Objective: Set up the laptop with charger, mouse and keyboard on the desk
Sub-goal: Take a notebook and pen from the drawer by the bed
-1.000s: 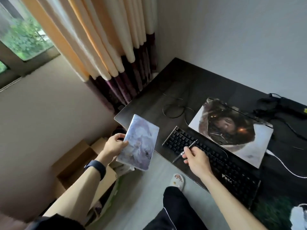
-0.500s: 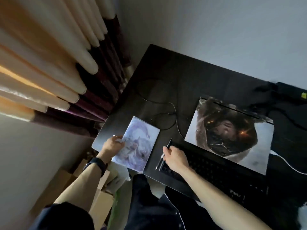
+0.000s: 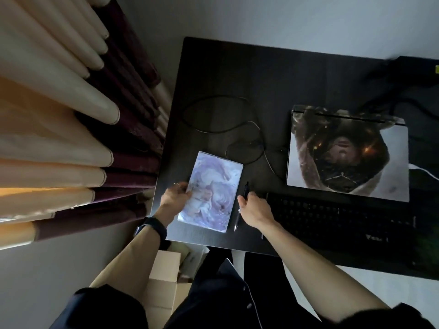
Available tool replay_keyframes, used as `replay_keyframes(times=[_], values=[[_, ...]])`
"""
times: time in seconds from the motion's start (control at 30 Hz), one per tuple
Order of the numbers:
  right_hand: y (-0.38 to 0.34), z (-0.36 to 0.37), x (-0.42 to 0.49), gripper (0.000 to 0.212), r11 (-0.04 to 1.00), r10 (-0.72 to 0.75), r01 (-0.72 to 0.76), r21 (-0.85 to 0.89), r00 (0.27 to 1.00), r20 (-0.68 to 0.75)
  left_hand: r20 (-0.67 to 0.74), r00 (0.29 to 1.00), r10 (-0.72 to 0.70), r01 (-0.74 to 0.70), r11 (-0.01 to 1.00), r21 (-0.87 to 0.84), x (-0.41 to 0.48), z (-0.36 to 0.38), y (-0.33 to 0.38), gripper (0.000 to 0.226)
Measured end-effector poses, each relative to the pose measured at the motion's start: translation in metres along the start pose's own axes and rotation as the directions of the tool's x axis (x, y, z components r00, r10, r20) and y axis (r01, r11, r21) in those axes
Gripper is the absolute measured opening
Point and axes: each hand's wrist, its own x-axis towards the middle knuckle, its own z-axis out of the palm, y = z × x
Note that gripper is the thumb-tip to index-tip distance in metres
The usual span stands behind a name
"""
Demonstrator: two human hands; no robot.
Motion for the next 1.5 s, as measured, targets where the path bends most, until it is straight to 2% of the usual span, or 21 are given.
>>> replay_keyframes(times=[0.1, 0.27, 0.47, 0.77, 0.9, 1.0, 1.1, 1.27, 1.5], values=[[-0.003, 0.007, 0.0, 0.043, 1.0, 0.02, -0.02, -0.014, 1.0, -0.005, 0.045, 0.999, 0.007, -0.005, 0.999, -0.037, -0.007, -0.006, -0.024, 0.019], [-0.007, 0.012, -0.002, 0.039, 0.999, 0.031, -0.032, -0.009, 0.999, -0.043, -0.045, 0.994, -0.1, 0.098, 0.994, -0.044, -0.012, -0.009, -0.045, 0.031], [-0.021, 0.016, 0.001, 0.038, 1.0, 0.004, -0.002, 0.017, 0.997, -0.076, -0.105, 0.993, -0.045, 0.043, 0.999, -0.012, -0.011, 0.003, -0.031, 0.032], [-0.015, 0.025, -0.002, 0.034, 0.997, -0.001, 0.014, 0.08, 0.987, -0.158, -0.205, 0.973, -0.104, 0.085, 0.991, -0.1, -0.014, 0.015, -0.043, 0.024], [-0.01, 0.029, 0.001, 0.031, 0.989, 0.02, 0.006, 0.15, 0.985, -0.172, -0.265, 0.963, -0.045, 0.043, 0.999, -0.013, -0.017, 0.022, -0.045, 0.025], [-0.006, 0.033, 0.0, 0.032, 0.991, 0.015, 0.014, 0.134, 0.977, -0.212, -0.307, 0.952, 0.005, 0.001, 1.0, 0.017, -0.02, 0.032, -0.052, 0.025], [-0.002, 0.036, -0.002, 0.035, 0.993, 0.031, 0.003, 0.12, 0.961, -0.275, -0.304, 0.952, 0.03, -0.022, 0.999, 0.028, -0.023, 0.035, -0.056, 0.028], [0.003, 0.044, -0.005, 0.03, 0.986, -0.002, 0.049, 0.162, 0.961, -0.276, -0.298, 0.954, 0.035, -0.029, 0.999, 0.026, -0.024, 0.032, -0.058, 0.03], [0.001, 0.046, -0.004, 0.024, 0.986, -0.052, 0.092, 0.135, 0.96, -0.275, -0.299, 0.954, 0.038, -0.032, 0.999, 0.027, -0.023, 0.034, -0.061, 0.033]])
